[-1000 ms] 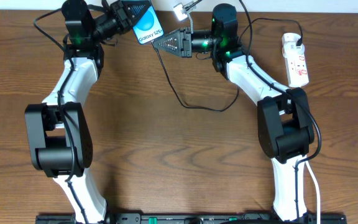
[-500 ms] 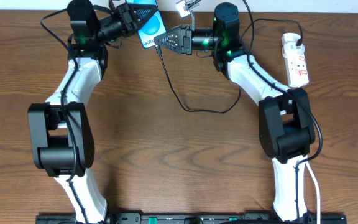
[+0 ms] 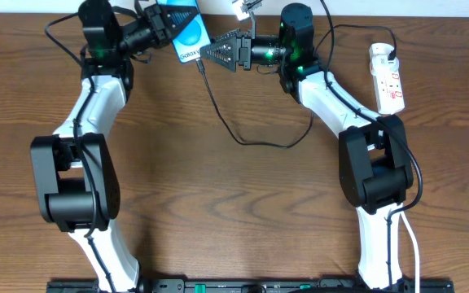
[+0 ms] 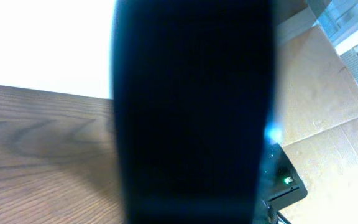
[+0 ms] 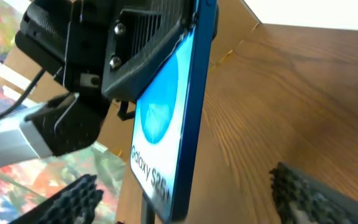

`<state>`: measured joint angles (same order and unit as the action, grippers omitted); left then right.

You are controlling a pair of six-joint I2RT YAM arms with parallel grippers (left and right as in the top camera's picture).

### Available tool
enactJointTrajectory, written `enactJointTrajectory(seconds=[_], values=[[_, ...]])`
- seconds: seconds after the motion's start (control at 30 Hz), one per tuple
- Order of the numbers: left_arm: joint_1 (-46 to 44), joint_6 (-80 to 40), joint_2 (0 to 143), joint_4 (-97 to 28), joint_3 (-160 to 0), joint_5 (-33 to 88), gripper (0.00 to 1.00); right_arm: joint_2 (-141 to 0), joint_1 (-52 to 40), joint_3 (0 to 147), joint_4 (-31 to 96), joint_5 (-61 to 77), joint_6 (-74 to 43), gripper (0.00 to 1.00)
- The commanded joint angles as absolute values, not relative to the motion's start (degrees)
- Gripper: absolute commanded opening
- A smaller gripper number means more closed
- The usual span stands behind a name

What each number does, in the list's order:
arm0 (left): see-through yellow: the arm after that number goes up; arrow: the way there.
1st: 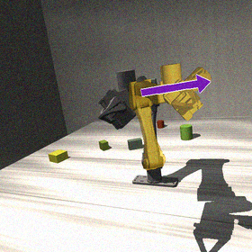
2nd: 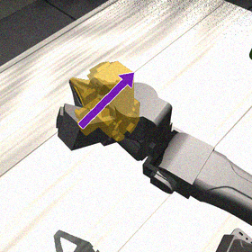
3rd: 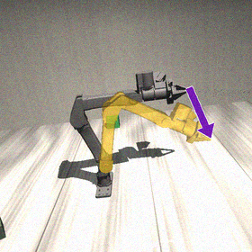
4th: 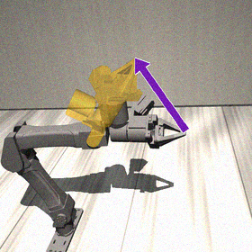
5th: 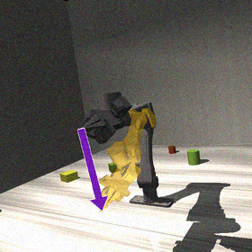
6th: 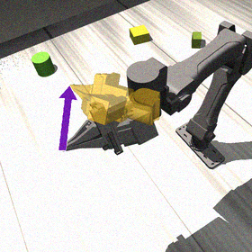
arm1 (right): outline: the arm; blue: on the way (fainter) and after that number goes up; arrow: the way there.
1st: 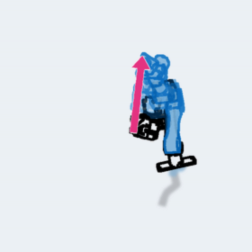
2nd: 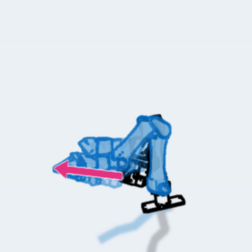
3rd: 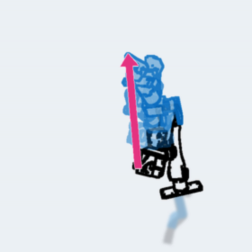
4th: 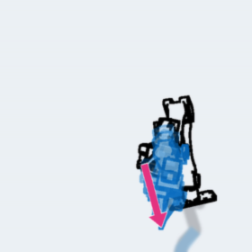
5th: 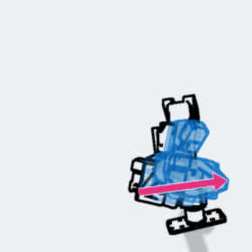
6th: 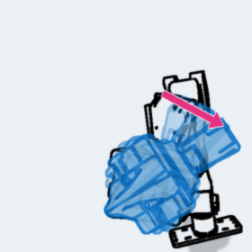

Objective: Plug charger to phone and switch on socket

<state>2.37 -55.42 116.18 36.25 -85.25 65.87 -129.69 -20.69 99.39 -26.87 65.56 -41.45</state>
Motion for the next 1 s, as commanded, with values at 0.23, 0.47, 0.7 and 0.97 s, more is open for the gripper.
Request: enactJointTrajectory(seconds=[0.23,0.47,0.7,0.97], values=[[3.9,-55.1,115.6,36.9,-85.7,67.0,0.07,-127.7,-20.3,100.7,-26.7,65.8,-41.1,0.99],[5.9,-55.1,115.6,36.5,-85.7,67.0,0.07,-127.7,-19.8,100.7,-21.9,66.6,-37.9,0.99],[7.3,-55.1,115.6,36.0,-85.7,67.5,0.07,-127.7,-19.0,100.7,-12.1,64.6,-31.4,0.99],[7.4,-51.6,115.6,30.5,-85.7,67.4,0.07,-127.7,-18.2,100.7,-3.2,60.1,-26.3,0.99]])
